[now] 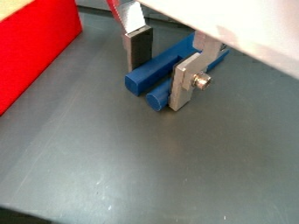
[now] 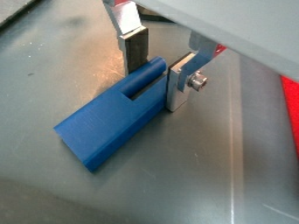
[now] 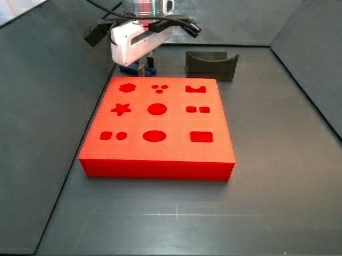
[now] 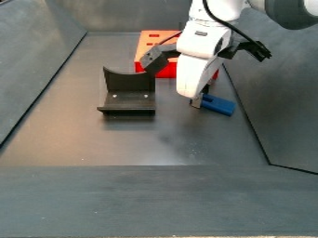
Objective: Pick up the square-circle object. Move up. Rotate the square-circle object. Place the square-circle object on the fixture. Regrasp the square-circle object. Move to above the board. Insert the square-circle object.
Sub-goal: Pick up the square-circle object.
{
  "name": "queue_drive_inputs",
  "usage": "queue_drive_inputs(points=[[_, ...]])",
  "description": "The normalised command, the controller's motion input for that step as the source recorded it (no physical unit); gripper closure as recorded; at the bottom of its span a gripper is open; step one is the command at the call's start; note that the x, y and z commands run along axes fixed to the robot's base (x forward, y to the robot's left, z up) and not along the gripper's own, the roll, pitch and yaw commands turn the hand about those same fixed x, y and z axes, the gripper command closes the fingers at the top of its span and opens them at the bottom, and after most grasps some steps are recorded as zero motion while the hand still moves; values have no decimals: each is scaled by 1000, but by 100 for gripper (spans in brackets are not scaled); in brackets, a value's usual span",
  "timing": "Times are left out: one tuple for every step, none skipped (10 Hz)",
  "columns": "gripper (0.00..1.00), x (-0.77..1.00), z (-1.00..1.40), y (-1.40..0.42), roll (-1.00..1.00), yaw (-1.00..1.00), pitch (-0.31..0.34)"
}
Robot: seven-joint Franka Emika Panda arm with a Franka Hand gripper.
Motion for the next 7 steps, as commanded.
queue_drive_inputs(points=[[100,0,0,0,0,0,0],[100,0,0,0,0,0,0],[100,0,0,0,0,0,0],[100,0,0,0,0,0,0],[100,0,0,0,0,0,0],[100,0,0,0,0,0,0],[100,0,0,0,0,0,0]])
